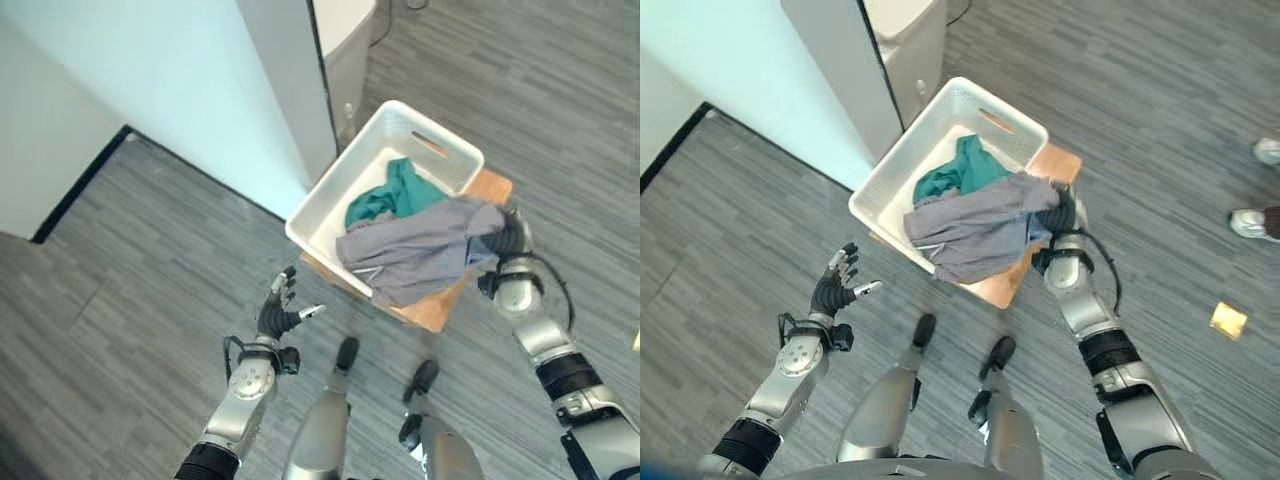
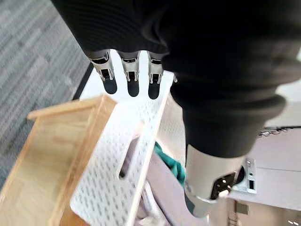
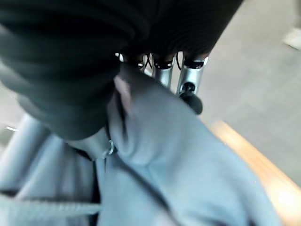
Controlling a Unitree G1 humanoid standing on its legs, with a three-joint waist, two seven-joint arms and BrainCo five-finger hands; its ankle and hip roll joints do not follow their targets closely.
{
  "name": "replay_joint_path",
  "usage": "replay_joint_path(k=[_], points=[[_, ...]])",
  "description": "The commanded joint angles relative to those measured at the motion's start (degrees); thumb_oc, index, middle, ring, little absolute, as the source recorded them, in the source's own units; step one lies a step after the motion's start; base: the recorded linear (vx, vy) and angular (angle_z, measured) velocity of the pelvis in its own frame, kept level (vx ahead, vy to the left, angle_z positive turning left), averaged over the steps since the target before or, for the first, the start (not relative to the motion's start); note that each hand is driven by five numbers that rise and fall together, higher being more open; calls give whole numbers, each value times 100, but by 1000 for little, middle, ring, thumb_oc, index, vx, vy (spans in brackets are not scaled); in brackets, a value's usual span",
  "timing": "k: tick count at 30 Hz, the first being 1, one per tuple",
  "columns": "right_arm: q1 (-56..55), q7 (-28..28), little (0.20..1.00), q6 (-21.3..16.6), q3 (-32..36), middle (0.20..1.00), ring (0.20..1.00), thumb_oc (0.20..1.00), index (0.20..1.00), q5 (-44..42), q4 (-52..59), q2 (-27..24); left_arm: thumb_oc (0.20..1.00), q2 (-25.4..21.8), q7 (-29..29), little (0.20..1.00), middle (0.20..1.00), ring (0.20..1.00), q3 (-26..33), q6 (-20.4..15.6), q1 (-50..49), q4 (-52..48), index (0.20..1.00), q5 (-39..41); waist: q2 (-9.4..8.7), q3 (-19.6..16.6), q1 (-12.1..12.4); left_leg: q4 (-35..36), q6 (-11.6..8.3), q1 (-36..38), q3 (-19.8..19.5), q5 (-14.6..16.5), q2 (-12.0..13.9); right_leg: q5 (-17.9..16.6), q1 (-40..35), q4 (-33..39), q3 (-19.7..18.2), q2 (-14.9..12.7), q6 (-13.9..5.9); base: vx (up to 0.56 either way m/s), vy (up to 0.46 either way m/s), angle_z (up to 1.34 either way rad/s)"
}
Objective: Pick up bed clothes into laundry basket.
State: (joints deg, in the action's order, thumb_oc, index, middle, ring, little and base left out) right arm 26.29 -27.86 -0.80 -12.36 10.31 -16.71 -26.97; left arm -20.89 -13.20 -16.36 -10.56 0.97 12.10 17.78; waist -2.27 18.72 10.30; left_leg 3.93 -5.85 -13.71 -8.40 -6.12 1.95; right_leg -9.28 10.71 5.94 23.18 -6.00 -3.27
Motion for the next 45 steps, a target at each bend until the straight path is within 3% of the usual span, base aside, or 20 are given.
replay_joint_path(k=[1,5,9,17,24,33,34,35,41,44,45], points=[[88,-193,200,-259,170,200,200,200,200,424,356,-225,1000,-239,38,1000,1000,1000,-209,-129,-228,-150,1000,46,-74,-310,88,107,-34,-18,534,359,187,1135,-809,-94,96,-431,-502,35,5,-9],[519,-140,200,-171,47,200,200,200,200,524,225,-393,1000,-291,85,1000,1000,1000,-228,-114,-263,-131,1000,68,-241,-381,181,107,-28,15,516,369,201,1137,-833,-94,72,-380,-506,44,-33,0],[1742,-135,200,-2,-346,200,200,200,200,552,-411,-781,1000,-409,138,1000,1000,1000,-265,-152,-196,-9,1000,97,-479,-384,444,107,-76,-93,487,340,250,1153,-786,-94,114,-329,-513,24,-49,1],[3138,-187,200,150,-891,200,200,200,200,320,-1834,-977,1000,-555,142,1000,1000,1000,-213,-239,-68,75,1000,146,-647,-295,747,107,-133,-279,360,283,254,1164,-747,-94,251,-294,-526,15,-16,13],[3274,-50,200,189,-1126,200,200,200,200,131,-2552,-529,1000,-588,122,1000,1000,1000,-191,-221,-16,159,1000,177,-708,-244,904,107,-111,-349,286,271,213,1153,-759,-94,318,-290,-541,10,8,9],[2789,225,200,175,-1331,200,200,200,200,-155,-3497,614,1000,-531,95,1000,1000,1000,-296,-157,134,213,1000,195,-694,-152,1064,107,-87,-389,257,255,188,1133,-735,-94,363,-306,-540,0,0,0],[2737,221,570,162,-1319,570,570,570,570,-186,-3594,723,1000,-520,91,1000,1000,1000,-318,-153,137,239,1000,185,-698,-153,1069,107,-86,-380,260,260,187,1133,-738,-94,358,-305,-536,35,6,2],[2679,226,1000,155,-1327,1000,1000,1000,1000,-201,-3629,809,1000,-516,90,1000,1000,1000,-323,-141,131,266,1000,182,-701,-157,1077,107,-98,-353,266,297,198,1165,-758,-94,350,-298,-532,0,0,0],[2509,257,1000,70,-1259,1000,1000,1000,1000,-238,-3109,653,1000,-506,90,1000,1000,1000,-261,-101,41,294,1000,117,-807,-226,1031,107,-48,-206,303,335,193,1136,-864,-94,307,-322,-544,15,13,0],[2062,310,1000,-24,-1111,1000,1000,1000,1000,-238,-2219,487,1000,-493,90,1000,1000,1000,-150,-36,-52,322,1000,42,-941,-332,889,107,34,90,316,452,183,1160,-1069,-195,218,-306,-523,75,38,-3],[1493,318,1000,-102,-896,1000,1000,1000,1000,-202,-1593,522,1000,-454,78,1000,1000,1000,-60,37,-143,333,1000,-16,-944,-409,736,107,114,381,337,537,155,1228,-1088,-675,167,-376,-545,93,111,-5]])
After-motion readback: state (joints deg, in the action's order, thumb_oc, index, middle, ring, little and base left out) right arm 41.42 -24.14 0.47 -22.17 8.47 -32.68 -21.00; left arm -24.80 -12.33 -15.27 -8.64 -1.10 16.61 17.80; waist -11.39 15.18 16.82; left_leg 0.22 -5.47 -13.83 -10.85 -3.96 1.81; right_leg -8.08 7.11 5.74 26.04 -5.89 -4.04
